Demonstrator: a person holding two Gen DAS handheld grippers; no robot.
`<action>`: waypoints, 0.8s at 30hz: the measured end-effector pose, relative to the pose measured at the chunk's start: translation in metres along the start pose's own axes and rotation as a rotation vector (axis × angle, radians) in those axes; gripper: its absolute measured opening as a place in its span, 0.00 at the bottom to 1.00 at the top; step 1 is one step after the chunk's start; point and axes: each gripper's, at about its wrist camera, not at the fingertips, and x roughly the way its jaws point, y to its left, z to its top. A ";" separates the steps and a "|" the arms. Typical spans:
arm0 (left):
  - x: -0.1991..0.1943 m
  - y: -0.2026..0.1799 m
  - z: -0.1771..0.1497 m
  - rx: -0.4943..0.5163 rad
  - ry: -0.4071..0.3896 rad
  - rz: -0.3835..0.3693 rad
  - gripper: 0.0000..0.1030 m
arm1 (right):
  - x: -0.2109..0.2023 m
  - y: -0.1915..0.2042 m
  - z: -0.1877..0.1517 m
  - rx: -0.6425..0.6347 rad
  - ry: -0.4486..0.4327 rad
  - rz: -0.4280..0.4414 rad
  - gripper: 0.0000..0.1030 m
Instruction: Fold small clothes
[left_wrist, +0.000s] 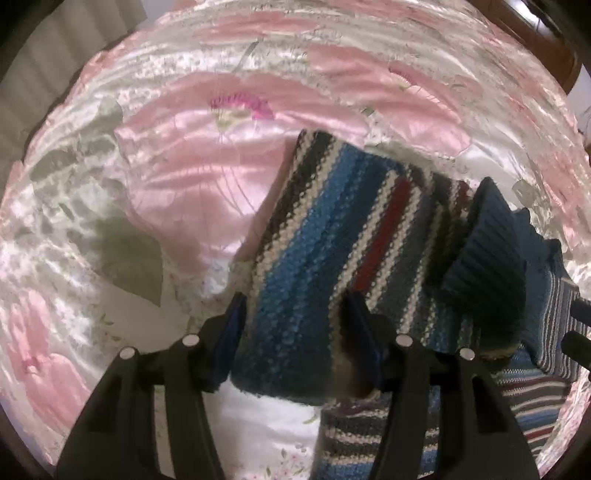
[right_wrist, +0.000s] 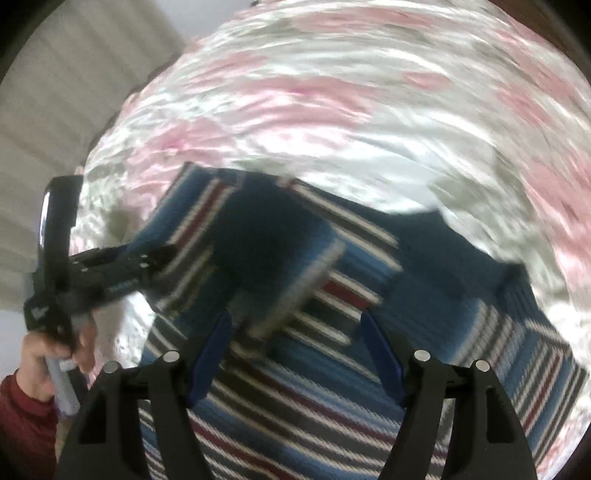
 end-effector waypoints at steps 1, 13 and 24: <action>0.001 0.002 -0.001 -0.004 0.000 -0.008 0.56 | 0.004 0.006 0.001 -0.014 0.001 -0.010 0.70; 0.000 0.017 -0.007 0.002 0.001 -0.062 0.63 | 0.024 -0.043 -0.037 0.086 0.039 0.059 0.28; -0.001 0.017 -0.011 -0.045 -0.008 -0.095 0.66 | 0.012 -0.128 -0.076 0.335 0.014 0.248 0.79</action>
